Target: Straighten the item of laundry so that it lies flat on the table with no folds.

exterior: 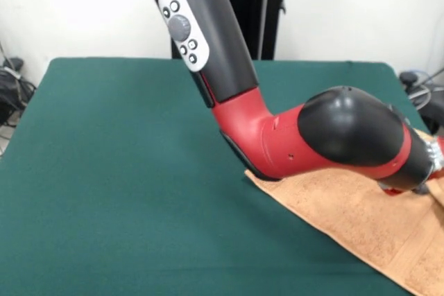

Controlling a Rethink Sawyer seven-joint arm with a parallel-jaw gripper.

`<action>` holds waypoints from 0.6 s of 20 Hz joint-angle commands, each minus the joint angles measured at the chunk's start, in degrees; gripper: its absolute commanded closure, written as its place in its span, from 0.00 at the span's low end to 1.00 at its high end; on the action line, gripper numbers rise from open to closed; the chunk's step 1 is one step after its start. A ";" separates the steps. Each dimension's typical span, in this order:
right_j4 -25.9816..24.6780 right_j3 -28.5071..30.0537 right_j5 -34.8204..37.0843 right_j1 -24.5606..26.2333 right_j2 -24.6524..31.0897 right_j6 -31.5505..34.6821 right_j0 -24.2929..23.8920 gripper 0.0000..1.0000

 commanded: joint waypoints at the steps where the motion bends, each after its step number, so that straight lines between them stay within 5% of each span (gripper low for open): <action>1: -2.62 5.15 -8.42 0.06 2.91 1.01 2.73 0.00; 12: -0.97 7.10 -13.80 -1.23 3.10 5.65 6.17 0.00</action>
